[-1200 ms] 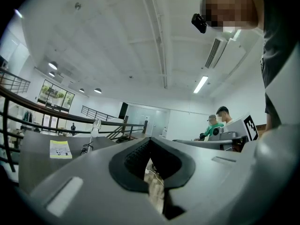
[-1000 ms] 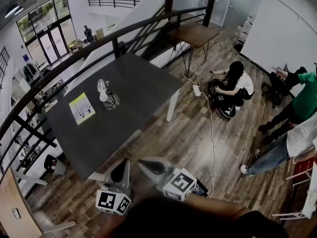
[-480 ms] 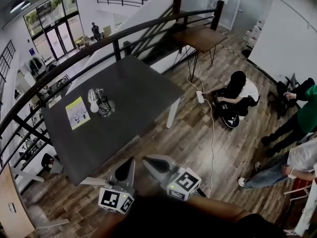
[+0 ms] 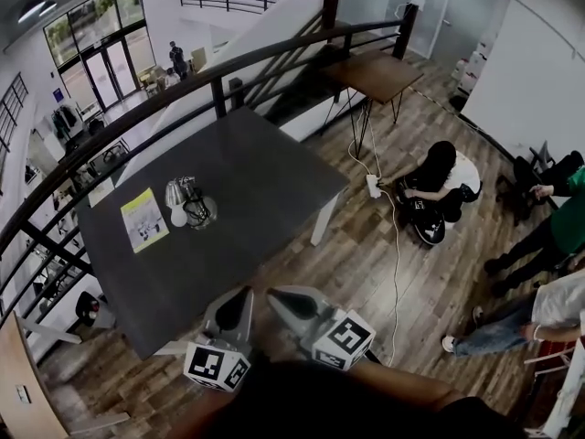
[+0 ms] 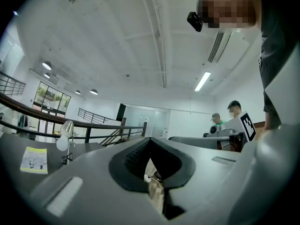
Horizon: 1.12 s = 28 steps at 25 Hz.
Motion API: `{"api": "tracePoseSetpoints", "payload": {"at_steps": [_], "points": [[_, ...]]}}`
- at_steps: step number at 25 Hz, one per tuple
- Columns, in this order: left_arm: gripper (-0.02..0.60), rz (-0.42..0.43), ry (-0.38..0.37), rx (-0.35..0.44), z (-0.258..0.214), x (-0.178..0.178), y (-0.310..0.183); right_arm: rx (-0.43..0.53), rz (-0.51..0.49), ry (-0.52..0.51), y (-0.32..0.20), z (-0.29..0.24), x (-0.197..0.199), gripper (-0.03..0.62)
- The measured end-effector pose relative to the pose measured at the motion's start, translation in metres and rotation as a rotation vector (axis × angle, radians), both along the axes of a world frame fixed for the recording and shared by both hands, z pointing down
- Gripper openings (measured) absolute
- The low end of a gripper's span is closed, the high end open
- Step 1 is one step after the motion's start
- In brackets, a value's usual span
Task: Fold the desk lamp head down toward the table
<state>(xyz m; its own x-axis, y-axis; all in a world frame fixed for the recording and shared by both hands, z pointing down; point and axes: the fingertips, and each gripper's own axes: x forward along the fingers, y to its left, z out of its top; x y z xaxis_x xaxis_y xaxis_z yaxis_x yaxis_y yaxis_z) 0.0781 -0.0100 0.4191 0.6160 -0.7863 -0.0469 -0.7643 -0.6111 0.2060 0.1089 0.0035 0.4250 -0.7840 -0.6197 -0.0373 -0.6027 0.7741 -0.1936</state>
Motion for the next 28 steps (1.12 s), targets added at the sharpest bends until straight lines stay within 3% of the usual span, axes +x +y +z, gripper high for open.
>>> {"api": "tracePoseSetpoints", "payload": {"at_steps": [5,18,28], "points": [[0.002,0.029,0.011,-0.005,0.004,-0.022,-0.034,-0.013,0.023,0.004,-0.033,0.005,-0.023,0.003],[0.002,0.051,-0.002,-0.002,-0.013,-0.133,-0.109,-0.012,0.051,-0.007,-0.106,-0.012,-0.133,0.003],[0.002,0.012,0.003,-0.031,0.002,-0.168,-0.132,-0.041,0.036,0.001,-0.140,0.000,-0.162,0.003]]}}
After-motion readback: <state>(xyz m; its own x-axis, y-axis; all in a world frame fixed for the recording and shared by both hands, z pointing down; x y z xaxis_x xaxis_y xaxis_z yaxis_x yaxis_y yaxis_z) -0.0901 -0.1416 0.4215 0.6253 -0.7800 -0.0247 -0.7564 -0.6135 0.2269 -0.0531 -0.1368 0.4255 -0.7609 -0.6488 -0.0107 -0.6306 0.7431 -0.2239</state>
